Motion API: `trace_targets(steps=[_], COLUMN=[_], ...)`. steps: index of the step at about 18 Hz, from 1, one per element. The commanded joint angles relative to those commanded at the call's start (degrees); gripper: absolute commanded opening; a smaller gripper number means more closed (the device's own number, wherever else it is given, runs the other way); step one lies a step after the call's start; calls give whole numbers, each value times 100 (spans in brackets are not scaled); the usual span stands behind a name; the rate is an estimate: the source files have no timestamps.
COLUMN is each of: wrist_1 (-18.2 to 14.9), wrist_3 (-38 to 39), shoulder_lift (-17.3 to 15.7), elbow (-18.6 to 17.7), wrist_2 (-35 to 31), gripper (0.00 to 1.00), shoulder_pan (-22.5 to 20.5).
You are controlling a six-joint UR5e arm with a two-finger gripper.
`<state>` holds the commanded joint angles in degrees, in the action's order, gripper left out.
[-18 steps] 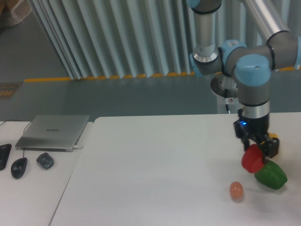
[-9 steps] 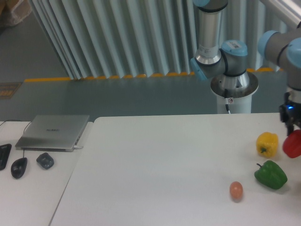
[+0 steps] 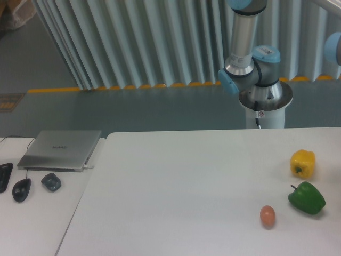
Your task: Place the red peppers in a basket
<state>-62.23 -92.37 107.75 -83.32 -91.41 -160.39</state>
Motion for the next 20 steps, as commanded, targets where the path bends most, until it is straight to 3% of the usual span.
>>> trace_targets(steps=[7,10,14,15,17,18,20], wrist_1=[-26,-17,18,18,18,18,27], wrist_3=[70,53,52,70,44,61,79], shoulder_lift=[228,352,352,361,369,369,378], elbow=[-298,-343,-431,-413,-422,-439,-448], wrist_2=[-271,-676,-642,-642,-633,-615,-475], gripper=[46,46,46,51,91,100,100], shoulder_pan=[-536,-581,-712,-713,-695,-695,-704])
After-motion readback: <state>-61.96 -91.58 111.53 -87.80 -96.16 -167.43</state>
